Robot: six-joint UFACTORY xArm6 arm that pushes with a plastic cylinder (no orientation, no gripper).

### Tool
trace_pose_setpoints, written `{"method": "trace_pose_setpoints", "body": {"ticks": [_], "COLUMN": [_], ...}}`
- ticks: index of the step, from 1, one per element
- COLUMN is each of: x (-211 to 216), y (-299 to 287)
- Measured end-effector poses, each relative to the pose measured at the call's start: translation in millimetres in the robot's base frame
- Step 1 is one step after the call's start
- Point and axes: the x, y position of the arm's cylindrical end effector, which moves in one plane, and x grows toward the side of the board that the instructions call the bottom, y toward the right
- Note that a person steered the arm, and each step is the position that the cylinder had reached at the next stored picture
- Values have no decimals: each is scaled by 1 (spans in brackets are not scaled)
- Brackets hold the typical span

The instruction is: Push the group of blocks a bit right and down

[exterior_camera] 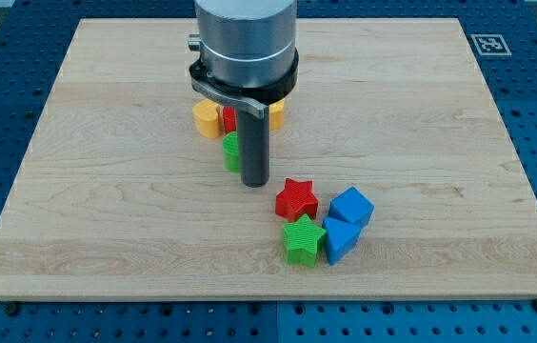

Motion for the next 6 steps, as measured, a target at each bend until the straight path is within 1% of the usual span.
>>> {"method": "trace_pose_setpoints", "body": {"ticks": [1,3,4,6], "x": [-2,17,17,12], "y": [0,77,80,28]}}
